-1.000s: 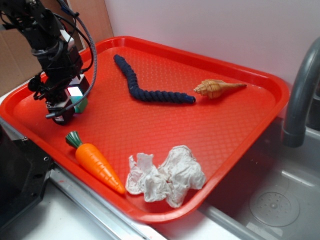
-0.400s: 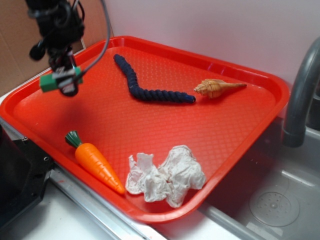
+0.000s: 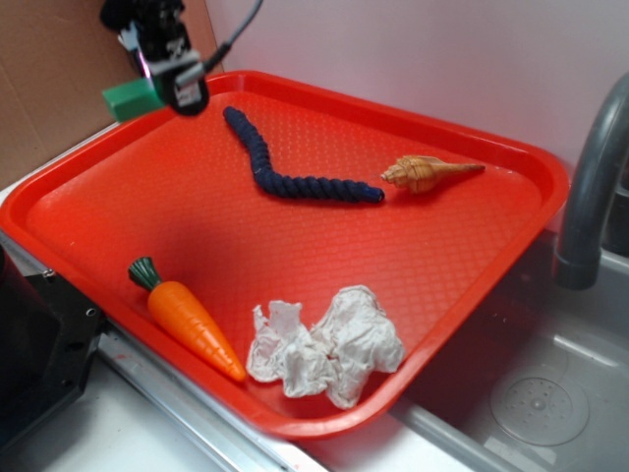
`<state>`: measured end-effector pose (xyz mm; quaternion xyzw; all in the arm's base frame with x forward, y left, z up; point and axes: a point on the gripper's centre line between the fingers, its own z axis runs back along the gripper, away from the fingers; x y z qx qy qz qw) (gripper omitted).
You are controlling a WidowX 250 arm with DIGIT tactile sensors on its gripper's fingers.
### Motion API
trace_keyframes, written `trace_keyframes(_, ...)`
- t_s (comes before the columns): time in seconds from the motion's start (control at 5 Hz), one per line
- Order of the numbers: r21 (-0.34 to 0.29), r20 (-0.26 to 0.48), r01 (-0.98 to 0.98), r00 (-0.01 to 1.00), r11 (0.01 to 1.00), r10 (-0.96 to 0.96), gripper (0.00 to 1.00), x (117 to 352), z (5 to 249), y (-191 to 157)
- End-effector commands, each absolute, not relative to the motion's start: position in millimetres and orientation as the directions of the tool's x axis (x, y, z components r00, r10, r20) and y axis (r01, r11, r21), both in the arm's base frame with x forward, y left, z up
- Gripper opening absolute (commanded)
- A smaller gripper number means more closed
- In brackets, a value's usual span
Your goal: Grab the green block.
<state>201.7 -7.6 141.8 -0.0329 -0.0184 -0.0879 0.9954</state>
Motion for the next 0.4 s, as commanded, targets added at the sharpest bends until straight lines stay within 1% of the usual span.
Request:
trace_keyframes(0.0, -0.08, 0.158, -0.017, 0.987, 0.997, 0.029, 0.0, 211.9, 185.8, -22.6)
trace_keyframes(0.2, -0.08, 0.133, -0.062, 0.988, 0.995, 0.072, 0.0, 215.8, 180.5, -17.3)
